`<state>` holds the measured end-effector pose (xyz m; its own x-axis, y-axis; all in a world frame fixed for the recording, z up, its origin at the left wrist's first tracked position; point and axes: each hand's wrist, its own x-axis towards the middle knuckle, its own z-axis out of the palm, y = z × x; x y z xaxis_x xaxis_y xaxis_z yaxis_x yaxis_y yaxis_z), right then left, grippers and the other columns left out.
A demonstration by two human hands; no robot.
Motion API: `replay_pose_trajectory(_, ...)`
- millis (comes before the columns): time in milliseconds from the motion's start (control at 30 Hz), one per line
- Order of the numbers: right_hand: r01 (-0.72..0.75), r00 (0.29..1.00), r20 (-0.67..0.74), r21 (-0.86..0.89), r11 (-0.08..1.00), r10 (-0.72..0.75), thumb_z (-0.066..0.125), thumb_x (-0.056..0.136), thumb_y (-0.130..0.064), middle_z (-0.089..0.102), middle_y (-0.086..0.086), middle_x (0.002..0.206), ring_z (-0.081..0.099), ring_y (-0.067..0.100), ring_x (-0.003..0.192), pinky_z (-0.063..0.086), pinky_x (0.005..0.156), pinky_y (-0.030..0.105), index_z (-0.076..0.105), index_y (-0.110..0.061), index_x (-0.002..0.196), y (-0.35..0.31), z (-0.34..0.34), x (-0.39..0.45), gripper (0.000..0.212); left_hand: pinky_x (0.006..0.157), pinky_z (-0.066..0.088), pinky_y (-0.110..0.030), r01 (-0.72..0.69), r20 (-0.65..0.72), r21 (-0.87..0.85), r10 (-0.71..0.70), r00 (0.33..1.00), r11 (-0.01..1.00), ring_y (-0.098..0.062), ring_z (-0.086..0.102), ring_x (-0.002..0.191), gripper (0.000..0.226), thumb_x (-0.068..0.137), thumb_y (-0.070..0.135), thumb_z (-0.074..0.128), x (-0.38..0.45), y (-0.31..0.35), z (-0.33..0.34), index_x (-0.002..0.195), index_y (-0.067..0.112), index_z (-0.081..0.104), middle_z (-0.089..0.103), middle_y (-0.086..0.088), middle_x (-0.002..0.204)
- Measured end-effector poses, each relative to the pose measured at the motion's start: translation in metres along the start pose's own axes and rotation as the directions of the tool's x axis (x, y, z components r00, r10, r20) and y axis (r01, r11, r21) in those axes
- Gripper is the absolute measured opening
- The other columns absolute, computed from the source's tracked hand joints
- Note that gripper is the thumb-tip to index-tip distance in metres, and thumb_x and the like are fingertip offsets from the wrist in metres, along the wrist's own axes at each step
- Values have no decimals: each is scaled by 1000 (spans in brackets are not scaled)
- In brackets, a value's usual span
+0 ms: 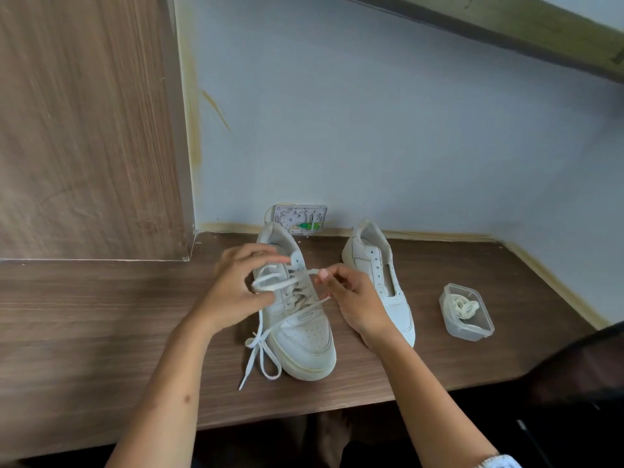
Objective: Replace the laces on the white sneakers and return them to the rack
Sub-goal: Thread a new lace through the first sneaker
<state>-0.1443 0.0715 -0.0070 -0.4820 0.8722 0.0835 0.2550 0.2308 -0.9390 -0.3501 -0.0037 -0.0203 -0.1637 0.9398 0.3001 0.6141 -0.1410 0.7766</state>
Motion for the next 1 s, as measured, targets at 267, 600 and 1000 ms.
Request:
replay_pose_trajectory(267, 108, 993, 55, -16, 994, -107, 60, 96, -32, 48, -9, 57, 44, 14, 58, 37, 61, 30, 70, -18, 85, -11, 7, -2, 20, 105, 32, -45, -102, -74, -16, 101, 992, 995, 2, 59, 84, 28, 79, 67, 52, 11, 16, 23, 81, 46, 69, 67, 25, 72)
replay_pose_trajectory(600, 9, 980, -192, -201, 980, -48, 57, 98, -32, 48, -14, 57, 43, 0, 55, 34, 54, 16, 61, -21, 74, 1, -22, 0, 26, 91, 35, -45, 591, -479, 353, -403, 780, 726, -28, 55, 91, 23, 95, 39, 51, -4, -22, -17, 90, 27, 71, 66, 0, 93)
replay_pose_trajectory(1000, 181, 980, -48, -204, 962, -194, 61, 95, -15, 67, -9, 93, 63, 4, 89, 47, 78, 13, 66, -26, 94, -5, 6, 3, 12, 101, 35, -42, -102, -139, 75, 112, 984, 992, 11, 48, 101, 45, 72, 70, 58, 11, 19, 29, 108, 43, 69, 64, 34, 92)
